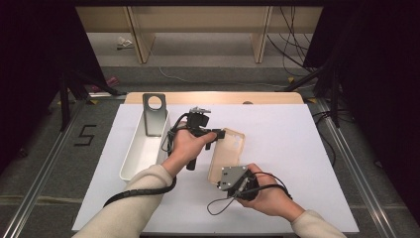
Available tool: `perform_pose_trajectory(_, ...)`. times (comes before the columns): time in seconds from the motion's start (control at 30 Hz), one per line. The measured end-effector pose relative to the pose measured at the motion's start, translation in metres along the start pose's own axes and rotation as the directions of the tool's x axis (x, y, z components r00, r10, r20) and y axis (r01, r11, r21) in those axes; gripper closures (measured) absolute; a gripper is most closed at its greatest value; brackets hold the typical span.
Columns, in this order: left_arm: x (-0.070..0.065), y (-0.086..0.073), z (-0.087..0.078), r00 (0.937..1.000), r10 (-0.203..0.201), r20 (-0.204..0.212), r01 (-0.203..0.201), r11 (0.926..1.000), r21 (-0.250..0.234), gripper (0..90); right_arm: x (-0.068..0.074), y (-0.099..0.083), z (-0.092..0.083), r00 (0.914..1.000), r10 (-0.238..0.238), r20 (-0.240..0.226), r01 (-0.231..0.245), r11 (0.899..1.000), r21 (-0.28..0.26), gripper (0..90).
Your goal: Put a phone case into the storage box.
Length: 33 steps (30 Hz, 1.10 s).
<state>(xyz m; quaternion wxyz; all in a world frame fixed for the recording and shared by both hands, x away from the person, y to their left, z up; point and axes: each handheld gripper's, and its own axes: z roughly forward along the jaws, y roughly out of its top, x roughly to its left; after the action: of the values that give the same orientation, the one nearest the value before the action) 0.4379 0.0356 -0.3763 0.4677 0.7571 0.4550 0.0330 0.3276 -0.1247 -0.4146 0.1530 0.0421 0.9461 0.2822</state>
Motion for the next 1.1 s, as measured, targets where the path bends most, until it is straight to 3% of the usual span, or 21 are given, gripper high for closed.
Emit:
perform_pose_trajectory(0.3, -0.011, 0.003, -0.005, 0.9991, 0.034, 0.026, -0.033, 0.9989, -0.035, 82.5, -0.001, -0.001, 0.002, 0.9999, 0.009, 0.014, -0.009, 1.000, 0.008, 87.5)
perform_pose_trajectory(0.33, -0.012, 0.004, -0.006, 0.9979, 0.055, 0.033, -0.054, 0.9978, -0.038, 82.6, -0.001, -0.002, 0.002, 0.9997, 0.011, 0.021, -0.011, 1.000, 0.005, 86.3)
perform_pose_trajectory(0.4, -0.013, 0.004, -0.007, 0.9943, 0.105, 0.014, -0.105, 0.9936, -0.041, 82.8, -0.002, -0.003, 0.002, 0.9992, 0.023, 0.033, -0.023, 1.000, -0.014, 79.7)
perform_pose_trajectory(0.5, -0.010, 0.005, -0.009, 0.9931, 0.115, 0.024, -0.113, 0.9915, -0.065, 82.7, -0.005, -0.006, 0.000, 0.9958, 0.050, 0.077, -0.046, 0.998, -0.050, 63.2)
perform_pose_trajectory(0.57, -0.008, 0.005, -0.011, 0.9887, 0.150, 0.006, -0.149, 0.9854, -0.083, 82.7, -0.008, -0.008, -0.002, 0.9919, 0.088, 0.091, -0.082, 0.994, -0.073, 53.8)
perform_pose_trajectory(0.7, -0.002, 0.005, -0.017, 0.9820, 0.188, -0.020, -0.189, 0.9748, -0.119, 82.6, -0.016, -0.013, -0.006, 0.9773, 0.179, 0.113, -0.164, 0.978, -0.130, 37.8)
perform_pose_trajectory(0.83, 0.004, 0.005, -0.026, 0.9772, 0.208, -0.043, -0.212, 0.9651, -0.154, 82.6, -0.022, -0.020, -0.012, 0.9630, 0.239, 0.125, -0.215, 0.960, -0.181, 31.0)
perform_pose_trajectory(1.03, 0.012, 0.005, -0.040, 0.9794, 0.194, -0.055, -0.201, 0.9621, -0.184, 82.6, -0.026, -0.029, -0.017, 0.9345, 0.334, 0.122, -0.305, 0.929, -0.211, 22.7)
perform_pose_trajectory(1.1, 0.015, 0.006, -0.046, 0.9800, 0.190, -0.060, -0.198, 0.9605, -0.196, 82.6, -0.028, -0.032, -0.019, 0.9288, 0.350, 0.123, -0.318, 0.923, -0.218, 21.6)
